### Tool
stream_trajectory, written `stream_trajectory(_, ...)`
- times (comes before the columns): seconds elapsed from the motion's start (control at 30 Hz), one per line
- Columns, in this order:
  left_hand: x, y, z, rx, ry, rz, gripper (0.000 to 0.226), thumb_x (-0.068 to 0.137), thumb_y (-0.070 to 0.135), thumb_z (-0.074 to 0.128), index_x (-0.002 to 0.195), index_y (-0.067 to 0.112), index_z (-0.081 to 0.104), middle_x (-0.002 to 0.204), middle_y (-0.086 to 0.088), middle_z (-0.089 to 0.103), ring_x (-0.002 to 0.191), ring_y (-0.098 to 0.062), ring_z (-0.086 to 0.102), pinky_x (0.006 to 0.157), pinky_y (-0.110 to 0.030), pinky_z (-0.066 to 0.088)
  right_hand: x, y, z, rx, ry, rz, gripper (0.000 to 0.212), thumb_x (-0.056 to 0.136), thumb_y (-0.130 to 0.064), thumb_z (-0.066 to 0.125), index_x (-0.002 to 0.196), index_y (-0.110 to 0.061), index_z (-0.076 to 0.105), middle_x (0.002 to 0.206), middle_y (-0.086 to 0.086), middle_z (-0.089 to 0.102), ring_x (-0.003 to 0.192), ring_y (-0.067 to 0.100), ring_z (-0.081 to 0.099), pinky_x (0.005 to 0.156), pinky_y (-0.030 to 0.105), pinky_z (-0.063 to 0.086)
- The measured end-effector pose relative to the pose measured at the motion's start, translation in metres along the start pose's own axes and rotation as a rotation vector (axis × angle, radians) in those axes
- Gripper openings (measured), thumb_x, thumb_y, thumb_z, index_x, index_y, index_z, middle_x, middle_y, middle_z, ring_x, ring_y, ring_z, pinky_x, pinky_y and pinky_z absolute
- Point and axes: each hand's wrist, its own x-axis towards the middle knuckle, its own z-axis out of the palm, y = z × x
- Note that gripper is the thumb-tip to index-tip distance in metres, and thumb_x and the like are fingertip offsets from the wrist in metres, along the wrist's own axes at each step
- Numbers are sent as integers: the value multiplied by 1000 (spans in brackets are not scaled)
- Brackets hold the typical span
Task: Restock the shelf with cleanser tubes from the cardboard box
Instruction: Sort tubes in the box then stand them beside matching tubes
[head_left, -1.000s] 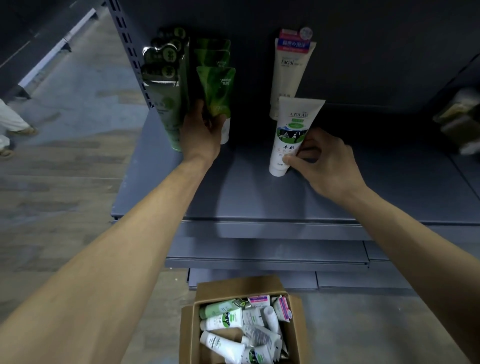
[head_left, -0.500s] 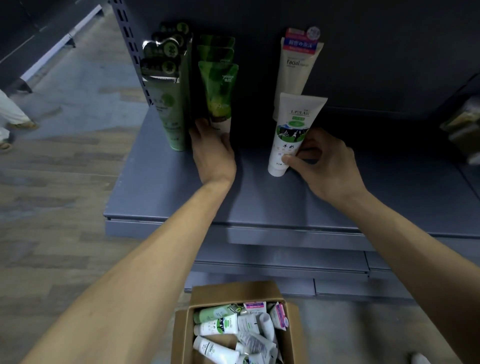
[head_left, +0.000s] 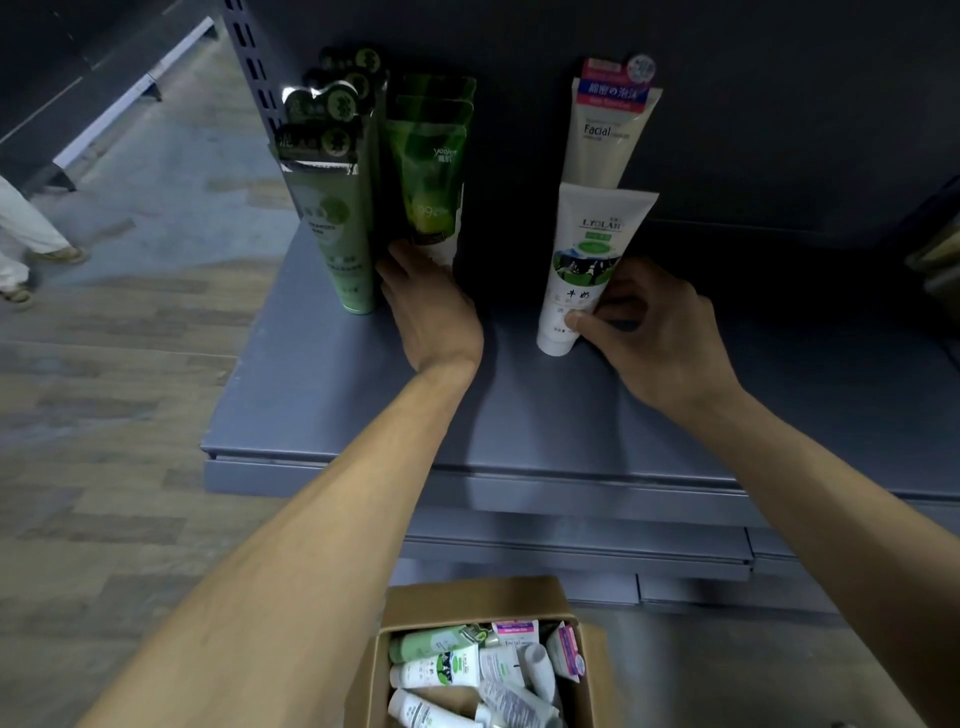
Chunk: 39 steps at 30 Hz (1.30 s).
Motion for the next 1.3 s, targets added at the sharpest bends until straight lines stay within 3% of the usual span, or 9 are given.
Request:
stream_trajectory(0.13,0,0,-1,-16,-4,4,35,94,3,51,127,-4,41,128,-21,44,114,-37,48,92,-40,42,2,0,3,2,2,-6,31,82,-20,78,109,-15,63,98,-12,68,84,-8,63,71,-3,43)
stream_trajectory(0.3,-22,3,-11,16,-68,62,48,97,19,55,134,-6,37,130,-22,40,116,-34,47,99,-30,37,1,-3,4,17,19,30,34,83,-22,77,112,-14,62,103,-10,69,88,-1,65,74,-1,46)
stream_trajectory(0.43,-49,-5,-35,-25,-109,289,43,95,22,56,130,1,45,123,-18,46,111,-32,46,95,-36,39,-6,-3,10,95,57,118,40,80,-26,80,114,-15,63,104,-10,69,93,-2,66,77,5,51)
stream_trajectory(0.53,-47,-17,-55,13,-188,469,33,94,25,57,123,8,53,114,-12,55,105,-30,50,83,-38,44,-15,-4,19,174,132,188,48,74,-28,85,114,-15,61,101,-12,68,90,-5,65,71,2,49)
stream_trajectory(0.7,-29,-34,-66,126,-230,616,24,93,25,58,112,10,58,102,-11,56,93,-30,51,72,-37,42,-16,-6,36,157,221,158,36,79,-22,81,108,-12,62,91,-16,64,78,-15,60,66,-1,45)
stream_trajectory(0.8,-26,-38,-65,168,-213,632,23,92,24,59,110,9,58,100,-12,56,91,-31,50,71,-36,40,-3,-7,43,74,223,111,34,81,-23,79,108,-10,61,93,-11,64,77,-8,60,67,0,45)
stream_trajectory(0.97,-29,-38,-65,278,-189,687,25,87,21,62,109,9,60,98,-14,56,89,-32,50,70,-38,40,21,-6,48,-80,145,58,32,84,-25,74,109,-9,61,104,1,70,93,13,67,73,16,49)
stream_trajectory(1.1,-32,-37,-63,382,-195,769,26,85,23,64,107,9,61,97,-13,57,87,-33,51,70,-41,43,40,-4,51,-181,113,51,34,87,-29,71,111,-8,60,110,5,68,98,17,62,57,4,32)
stream_trajectory(1.3,-30,-38,-62,389,-215,752,30,83,26,67,109,12,60,99,-11,58,89,-31,51,72,-40,45,66,-2,65,-205,117,55,36,88,-28,69,114,-6,57,114,12,65,106,30,61,83,34,50)
